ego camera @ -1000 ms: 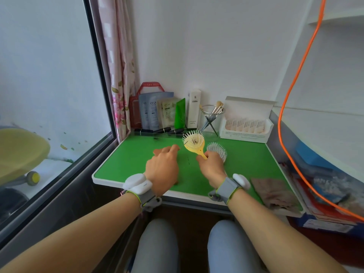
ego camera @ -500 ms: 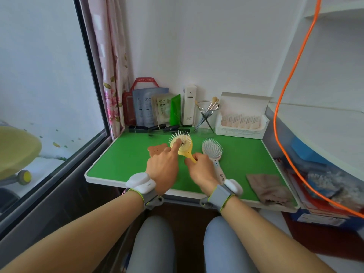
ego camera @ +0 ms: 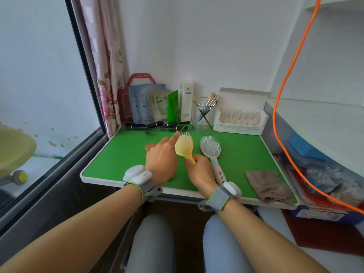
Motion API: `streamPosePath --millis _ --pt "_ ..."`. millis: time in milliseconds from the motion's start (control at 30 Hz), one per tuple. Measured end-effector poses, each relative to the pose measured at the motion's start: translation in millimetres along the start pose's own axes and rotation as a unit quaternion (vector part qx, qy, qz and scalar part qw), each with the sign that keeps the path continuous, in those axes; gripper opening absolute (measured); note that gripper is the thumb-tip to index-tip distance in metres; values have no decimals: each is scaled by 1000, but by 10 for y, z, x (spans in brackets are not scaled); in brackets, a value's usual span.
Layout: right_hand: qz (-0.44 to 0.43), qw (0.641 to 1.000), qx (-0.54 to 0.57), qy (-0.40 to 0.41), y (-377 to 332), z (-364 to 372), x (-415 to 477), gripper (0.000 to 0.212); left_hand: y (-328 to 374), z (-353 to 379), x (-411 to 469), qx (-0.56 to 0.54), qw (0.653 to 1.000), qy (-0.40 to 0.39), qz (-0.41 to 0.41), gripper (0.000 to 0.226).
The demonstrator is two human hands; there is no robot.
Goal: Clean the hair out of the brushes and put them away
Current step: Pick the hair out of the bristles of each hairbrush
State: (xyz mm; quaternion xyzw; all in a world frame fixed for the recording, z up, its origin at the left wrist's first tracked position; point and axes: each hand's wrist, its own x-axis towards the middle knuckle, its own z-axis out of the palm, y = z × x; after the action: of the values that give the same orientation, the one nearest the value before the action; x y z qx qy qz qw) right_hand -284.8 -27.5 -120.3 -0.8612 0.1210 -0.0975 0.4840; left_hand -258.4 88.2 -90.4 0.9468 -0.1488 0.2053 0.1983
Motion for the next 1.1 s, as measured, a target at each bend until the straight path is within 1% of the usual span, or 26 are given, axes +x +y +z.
streamPosePath --millis 133,233,367,600,800,1000,1100 --pt "8 1000 19 15 -16 -19 -2 29 36 69 -34 -23 996 -81 -34 68" --pt "29 998 44 40 -27 -48 22 25 83 100 -102 -48 992 -105 -48 71" --pt "47 994 72 62 -48 -64 51 14 150 58 -141 -89 988 -101 -75 69" --pt "39 991 102 76 -82 78 -32 22 257 -25 -101 -141 979 -120 -84 65" --pt "22 990 115 78 -90 105 -104 12 313 -1 -106 -154 977 -106 -99 69" --pt "6 992 108 70 -86 105 -125 15 322 -1 -86 -172 976 -88 -96 71" --pt "1 992 105 73 -83 146 -148 18 301 0 -44 -167 977 -93 -93 73"
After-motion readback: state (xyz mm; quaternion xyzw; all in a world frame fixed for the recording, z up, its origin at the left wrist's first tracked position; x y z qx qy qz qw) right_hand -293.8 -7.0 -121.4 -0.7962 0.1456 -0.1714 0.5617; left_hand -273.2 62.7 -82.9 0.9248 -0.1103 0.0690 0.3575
